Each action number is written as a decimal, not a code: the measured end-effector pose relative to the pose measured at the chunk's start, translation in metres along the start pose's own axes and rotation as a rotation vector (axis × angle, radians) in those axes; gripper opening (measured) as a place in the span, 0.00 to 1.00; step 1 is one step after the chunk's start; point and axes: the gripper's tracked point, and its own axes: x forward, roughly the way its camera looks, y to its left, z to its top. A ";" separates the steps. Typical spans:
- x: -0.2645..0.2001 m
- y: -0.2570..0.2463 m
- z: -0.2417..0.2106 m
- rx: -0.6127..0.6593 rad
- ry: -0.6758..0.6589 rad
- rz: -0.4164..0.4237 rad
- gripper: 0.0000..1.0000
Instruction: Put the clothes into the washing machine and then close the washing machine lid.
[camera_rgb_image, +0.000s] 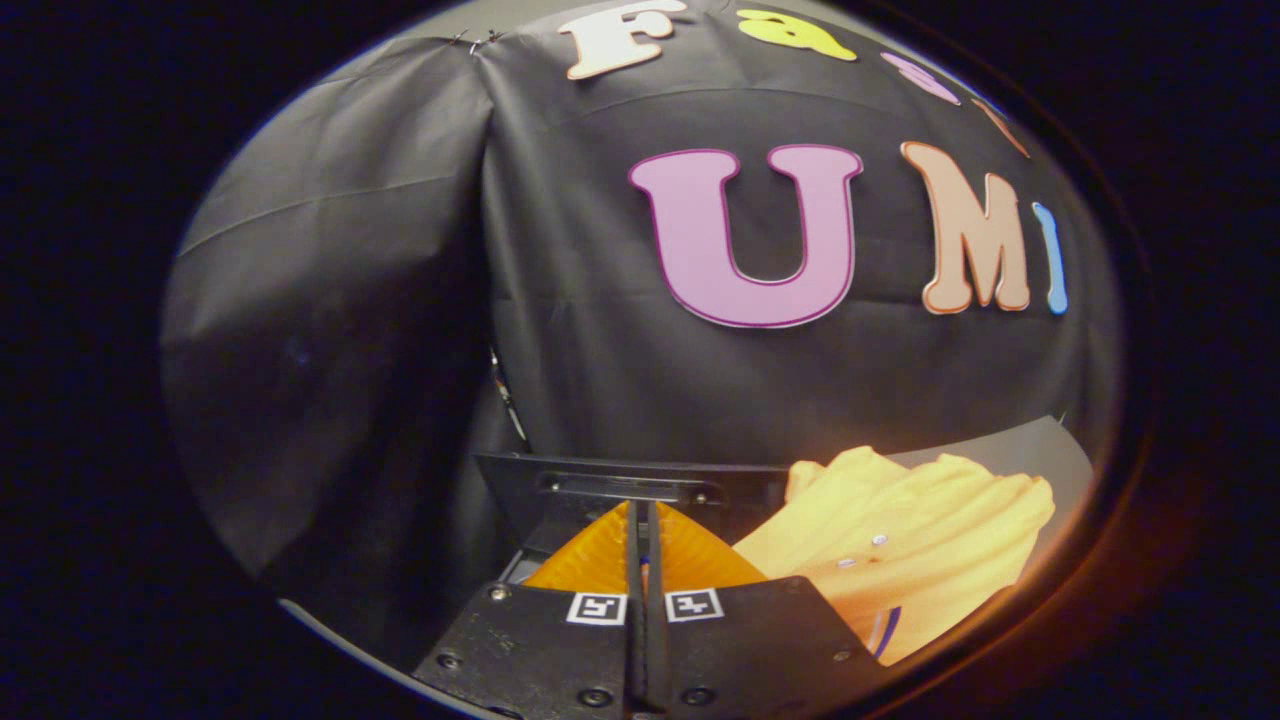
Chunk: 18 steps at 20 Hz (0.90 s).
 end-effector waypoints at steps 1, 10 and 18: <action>0.005 0.013 -0.001 -0.016 0.007 0.018 0.00; 0.071 0.043 -0.043 0.028 0.064 0.083 0.00; 0.094 0.044 -0.041 0.057 0.031 0.094 0.00</action>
